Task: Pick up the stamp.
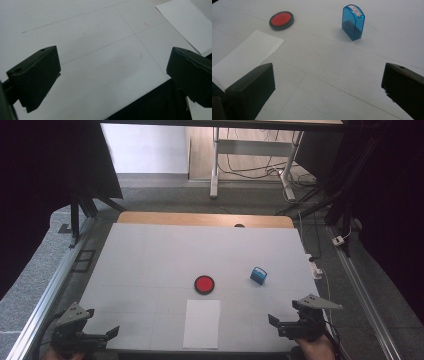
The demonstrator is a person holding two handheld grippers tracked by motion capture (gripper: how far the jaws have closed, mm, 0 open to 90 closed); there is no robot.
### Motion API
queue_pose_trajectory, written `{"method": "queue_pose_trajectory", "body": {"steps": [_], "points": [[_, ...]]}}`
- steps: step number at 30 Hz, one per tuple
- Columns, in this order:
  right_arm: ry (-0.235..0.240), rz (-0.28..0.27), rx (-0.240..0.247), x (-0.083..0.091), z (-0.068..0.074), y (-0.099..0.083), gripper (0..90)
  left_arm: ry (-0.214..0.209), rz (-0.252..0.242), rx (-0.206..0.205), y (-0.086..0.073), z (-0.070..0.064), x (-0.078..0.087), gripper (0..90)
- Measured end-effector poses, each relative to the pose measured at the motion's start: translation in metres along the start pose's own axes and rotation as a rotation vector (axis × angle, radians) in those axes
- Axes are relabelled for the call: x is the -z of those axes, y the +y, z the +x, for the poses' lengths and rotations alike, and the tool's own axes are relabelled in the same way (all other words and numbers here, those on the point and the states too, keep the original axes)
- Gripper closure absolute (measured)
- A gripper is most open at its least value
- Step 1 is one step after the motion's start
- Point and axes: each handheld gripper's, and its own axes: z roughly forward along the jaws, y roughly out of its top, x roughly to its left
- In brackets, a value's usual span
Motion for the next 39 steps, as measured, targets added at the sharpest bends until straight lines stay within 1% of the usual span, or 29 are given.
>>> {"method": "queue_pose_trajectory", "body": {"steps": [6, 10, 16, 18, 24, 28, 29, 31, 34, 39], "points": [[-0.005, 0.004, 0.017, -0.0006, 0.0017, -0.0001, 0.0, -0.015, -0.005, -0.004, 0.0002, 0.0006, -0.0003, 0.0], [-0.003, 0.003, 0.018, -0.0003, 0.0020, -0.0002, 0.0, -0.022, 0.003, -0.006, 0.0008, 0.0009, -0.0013, 0.0], [-0.002, 0.008, 0.021, -0.0014, 0.0029, 0.0006, 0.0, -0.026, 0.005, -0.009, 0.0003, 0.0016, -0.0014, 0.0], [-0.005, 0.013, 0.033, -0.0015, 0.0035, 0.0010, 0.0, -0.024, 0.003, -0.009, 0.0002, 0.0018, -0.0015, 0.0], [-0.006, 0.016, 0.044, -0.0016, 0.0047, 0.0009, 0.0, -0.027, 0.006, -0.011, 0.0006, 0.0011, -0.0021, 0.0], [-0.005, 0.008, 0.052, -0.0001, 0.0053, 0.0006, 0.0, -0.026, 0.007, -0.014, 0.0009, 0.0008, -0.0019, 0.0], [-0.010, 0.009, 0.060, 0.0005, 0.0054, 0.0008, 0.0, -0.026, 0.008, -0.015, 0.0010, 0.0007, -0.0019, 0.0], [-0.020, -0.003, 0.066, 0.0020, 0.0060, 0.0020, 0.0, -0.023, 0.010, -0.017, 0.0010, 0.0003, -0.0019, 0.0], [-0.019, -0.023, 0.077, 0.0035, 0.0062, 0.0042, 0.0, -0.027, 0.011, -0.019, 0.0010, 0.0000, -0.0020, 0.0], [-0.016, -0.020, 0.098, 0.0016, 0.0067, 0.0060, 0.0, -0.023, 0.008, -0.018, 0.0010, -0.0001, -0.0019, 0.0]]}}
